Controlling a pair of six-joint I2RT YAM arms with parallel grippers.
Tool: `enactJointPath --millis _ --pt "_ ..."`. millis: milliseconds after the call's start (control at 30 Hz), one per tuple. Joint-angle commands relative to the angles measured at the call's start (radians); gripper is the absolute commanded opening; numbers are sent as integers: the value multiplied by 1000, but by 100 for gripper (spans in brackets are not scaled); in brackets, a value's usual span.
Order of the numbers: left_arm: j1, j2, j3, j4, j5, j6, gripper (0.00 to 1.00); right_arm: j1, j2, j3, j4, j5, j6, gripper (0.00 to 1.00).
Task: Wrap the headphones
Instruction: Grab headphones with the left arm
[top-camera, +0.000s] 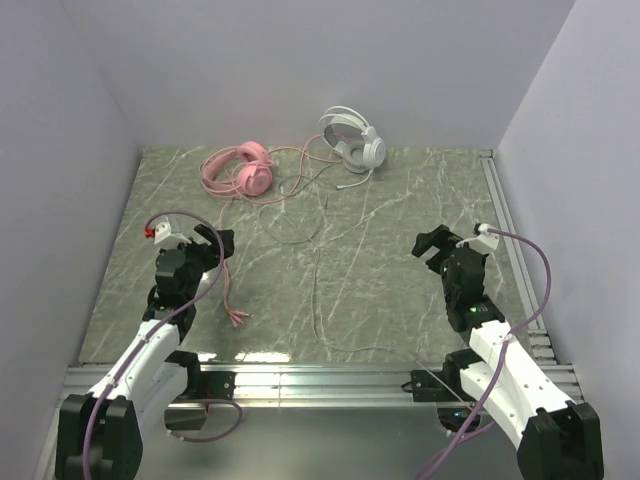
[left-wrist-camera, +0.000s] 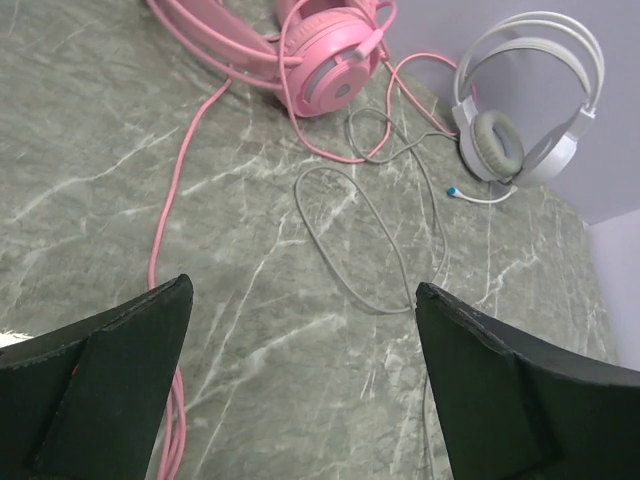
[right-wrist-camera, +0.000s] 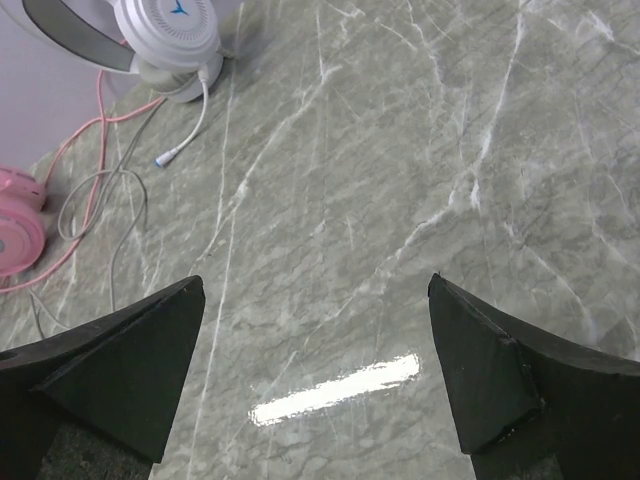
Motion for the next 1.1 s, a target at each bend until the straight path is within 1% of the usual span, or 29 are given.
enactJointPath --millis 0,133,233,267,333,367,400,433,500,533,567,600,633,667,700,733,767,800,833,900,933,967,1000,1067 --pt "3 11 34 5 -19 -12 99 -3 6 30 19 12 3 100" --pt "3 11 43 -17 -38 -30 99 -1 -8 24 19 26 -3 100" --pt "5 47 43 -12 -67 -79 99 -3 -14 21 16 46 -4 100" --pt "11 82 54 -23 -76 -90 99 -1 -14 22 17 35 -6 100" --pt "22 126 112 -67 -103 -131 99 -3 -9 19 22 23 -4 99" --pt "26 175 140 -131 -104 -152 99 -3 -6 19 29 18 -4 99" --pt "40 201 166 -157 -96 -197 99 -3 3 19 32 9 -3 99" --pt "45 249 228 -212 -85 -220 99 -3 9 18 42 4 -4 99" --pt "46 296 295 -260 -81 -266 99 -3 26 18 45 0 -3 98" --pt "46 320 374 -288 -85 -298 99 -1 46 22 43 3 -1 98" --pt "48 365 419 -346 -105 -304 99 -1 55 27 40 1 0 98" --pt "50 392 466 -369 -117 -306 99 -3 63 30 36 0 -1 98" --pt "54 421 567 -423 -134 -306 99 -3 77 39 33 -5 0 98" --pt "77 486 617 -464 -139 -306 99 -1 80 41 26 -5 0 98" --pt "94 522 666 -533 -115 -308 99 -1 83 42 25 -6 0 98" --pt "102 562 762 -572 -95 -303 99 -1 83 42 26 -6 0 98" --pt "135 637 805 -602 -76 -301 98 -1 83 41 28 -9 0 98" --pt "166 672 844 -628 -43 -301 98 -1 83 41 28 -12 -1 98" --pt "177 703 905 -661 -29 -306 98 -3 78 41 29 -16 -1 98" --pt "194 792 967 -681 -13 -282 97 -3 74 38 34 -19 -3 98" --pt "195 824 1053 -737 -40 -266 97 -1 72 36 34 -20 -3 98" --pt "194 891 1100 -774 -62 -252 97 -1 75 36 34 -20 -1 98" --pt "194 924 1182 -800 -74 -222 97 -3 78 36 33 -22 -1 98" --pt "195 1016 1246 -859 -102 -199 97 -3 89 41 31 -23 0 98"
